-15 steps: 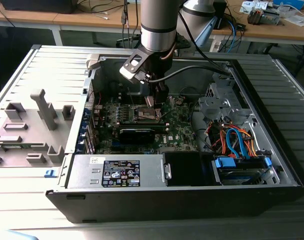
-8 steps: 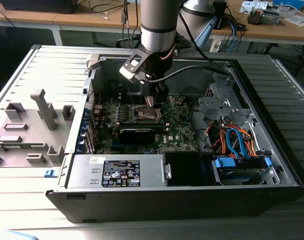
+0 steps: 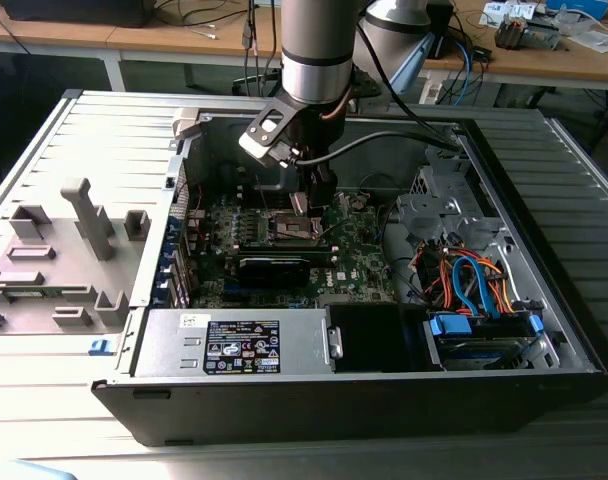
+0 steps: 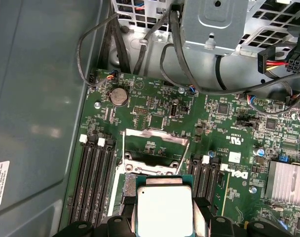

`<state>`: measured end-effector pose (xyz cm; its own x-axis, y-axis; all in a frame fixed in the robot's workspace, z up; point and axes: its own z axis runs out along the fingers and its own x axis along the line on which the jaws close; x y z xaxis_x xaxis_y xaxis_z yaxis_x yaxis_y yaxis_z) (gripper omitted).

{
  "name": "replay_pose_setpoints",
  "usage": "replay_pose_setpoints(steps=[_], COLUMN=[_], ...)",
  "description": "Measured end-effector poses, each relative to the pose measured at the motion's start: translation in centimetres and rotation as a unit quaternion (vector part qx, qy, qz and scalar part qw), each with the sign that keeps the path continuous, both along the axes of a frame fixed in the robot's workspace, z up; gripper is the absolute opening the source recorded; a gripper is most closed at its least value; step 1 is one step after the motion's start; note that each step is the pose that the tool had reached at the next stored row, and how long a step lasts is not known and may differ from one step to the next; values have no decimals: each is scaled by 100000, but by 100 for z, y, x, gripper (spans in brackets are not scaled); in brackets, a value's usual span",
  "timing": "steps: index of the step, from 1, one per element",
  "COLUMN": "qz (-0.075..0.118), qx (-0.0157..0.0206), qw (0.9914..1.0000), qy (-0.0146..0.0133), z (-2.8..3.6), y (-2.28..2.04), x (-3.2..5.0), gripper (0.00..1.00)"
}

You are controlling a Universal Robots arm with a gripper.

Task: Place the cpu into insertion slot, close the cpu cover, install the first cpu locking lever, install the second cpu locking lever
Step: 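Place the cpu into insertion slot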

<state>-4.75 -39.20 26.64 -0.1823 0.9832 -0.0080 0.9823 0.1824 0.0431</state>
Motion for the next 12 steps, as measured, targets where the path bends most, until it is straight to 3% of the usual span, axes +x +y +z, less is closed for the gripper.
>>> replay_pose_setpoints(steps=[12], qz=[-490], qx=[1], qw=[99999], qy=[-1], z=[-4], y=[0], x=[0], gripper=[55])
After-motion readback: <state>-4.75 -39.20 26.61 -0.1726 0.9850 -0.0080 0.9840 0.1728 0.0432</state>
